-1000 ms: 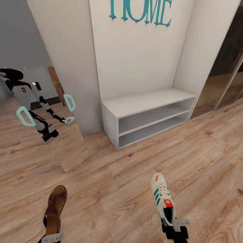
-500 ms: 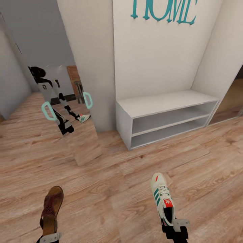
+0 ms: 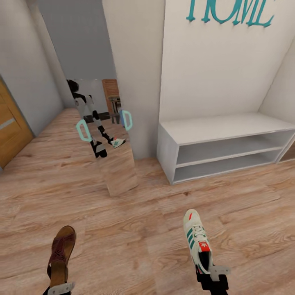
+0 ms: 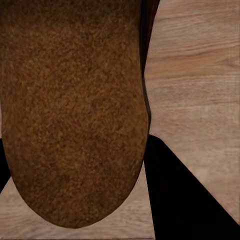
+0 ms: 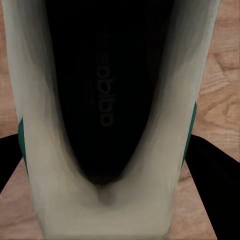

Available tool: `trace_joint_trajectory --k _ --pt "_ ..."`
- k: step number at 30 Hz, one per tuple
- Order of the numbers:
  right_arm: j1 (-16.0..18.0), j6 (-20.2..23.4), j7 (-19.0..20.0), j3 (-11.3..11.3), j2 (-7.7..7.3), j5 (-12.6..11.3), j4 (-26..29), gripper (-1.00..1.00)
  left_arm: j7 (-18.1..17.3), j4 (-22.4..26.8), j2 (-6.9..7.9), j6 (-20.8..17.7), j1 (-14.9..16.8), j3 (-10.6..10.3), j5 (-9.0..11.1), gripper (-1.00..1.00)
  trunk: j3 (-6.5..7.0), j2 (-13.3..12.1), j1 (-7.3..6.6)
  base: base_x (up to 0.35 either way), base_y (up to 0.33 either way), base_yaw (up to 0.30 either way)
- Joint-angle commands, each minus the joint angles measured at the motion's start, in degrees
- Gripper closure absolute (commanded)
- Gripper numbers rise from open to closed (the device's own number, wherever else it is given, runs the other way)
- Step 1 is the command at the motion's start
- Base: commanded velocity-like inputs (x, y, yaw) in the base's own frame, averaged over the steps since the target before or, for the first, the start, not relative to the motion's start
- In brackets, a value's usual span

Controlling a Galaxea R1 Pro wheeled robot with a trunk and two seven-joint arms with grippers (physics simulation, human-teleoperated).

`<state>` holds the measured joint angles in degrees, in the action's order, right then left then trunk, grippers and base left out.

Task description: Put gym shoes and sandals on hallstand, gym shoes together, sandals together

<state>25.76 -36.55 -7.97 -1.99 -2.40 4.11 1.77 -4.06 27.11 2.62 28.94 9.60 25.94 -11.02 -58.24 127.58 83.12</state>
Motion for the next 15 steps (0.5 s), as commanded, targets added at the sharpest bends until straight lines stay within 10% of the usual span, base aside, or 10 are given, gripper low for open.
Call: trace_joint_trajectory --k 1,15 --pt "0.0 -0.1 -0.6 -0.2 -0.02 0.5 0.0 1.0 -0.4 0.0 -0.05 0.2 0.1 0.5 -0.6 1.0 -0.04 0.0 -0.01 0.0 0.0 0.279" --pt "0.0 0.0 -0.6 -0.2 -0.06 0.4 0.0 1.0 -0.5 0.0 -0.21 0.2 0.1 0.4 -0.6 1.0 -0.04 0.0 -0.01 0.0 0.0 0.279"
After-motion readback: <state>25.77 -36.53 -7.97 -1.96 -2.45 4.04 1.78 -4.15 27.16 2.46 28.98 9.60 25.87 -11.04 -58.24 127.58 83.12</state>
